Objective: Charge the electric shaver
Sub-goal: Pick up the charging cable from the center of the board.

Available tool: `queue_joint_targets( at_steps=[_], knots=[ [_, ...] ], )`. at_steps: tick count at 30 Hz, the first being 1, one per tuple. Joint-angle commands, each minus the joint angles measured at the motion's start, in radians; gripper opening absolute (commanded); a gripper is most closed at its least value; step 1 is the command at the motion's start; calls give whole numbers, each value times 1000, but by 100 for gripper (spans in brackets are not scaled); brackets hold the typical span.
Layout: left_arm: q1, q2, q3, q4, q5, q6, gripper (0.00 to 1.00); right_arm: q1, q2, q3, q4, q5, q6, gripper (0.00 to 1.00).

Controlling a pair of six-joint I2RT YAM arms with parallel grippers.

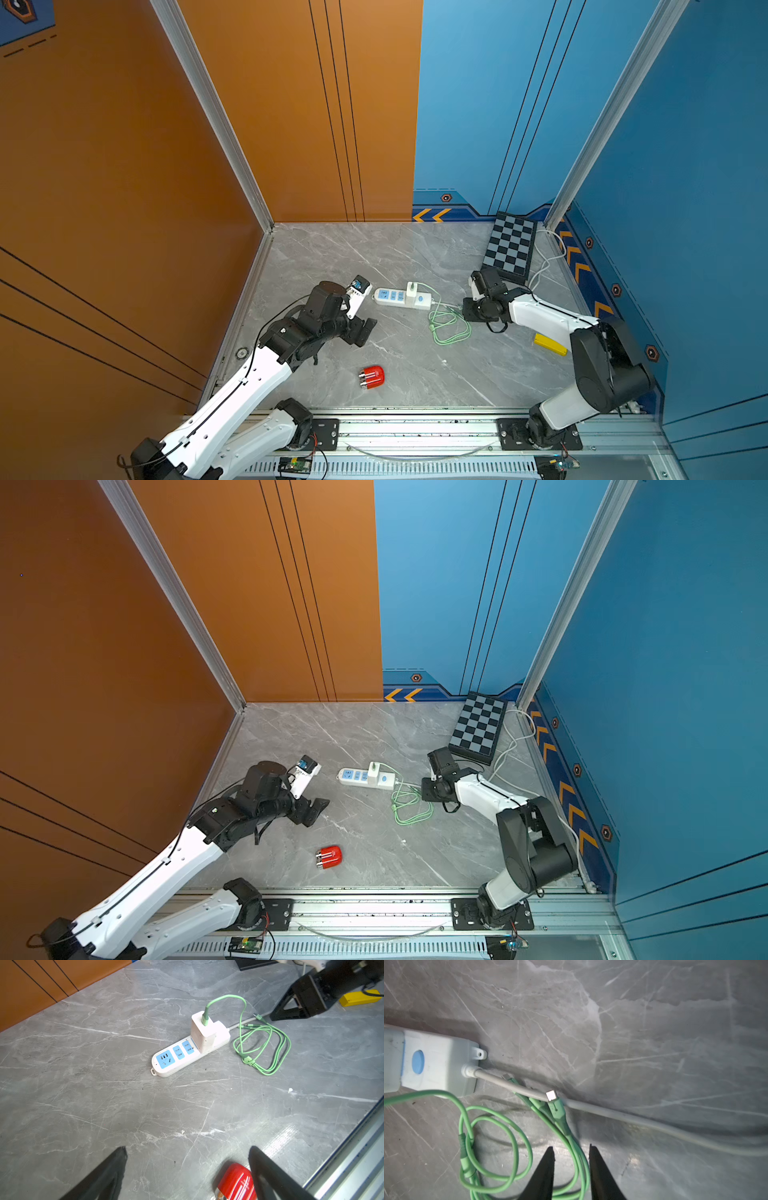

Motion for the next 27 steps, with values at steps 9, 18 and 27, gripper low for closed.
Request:
queue_joint_targets(
  at_steps=[9,18,27],
  knots=[
    [8,32,7,-63,109,56,93,-10,115,63,83,-29,-25,28],
    [8,21,1,-47,133,35,91,3,67,41,58,-9,-15,0],
    [5,-4,-52,119,223,-70,88,35,-193,9,-69,25,-26,0]
  ],
)
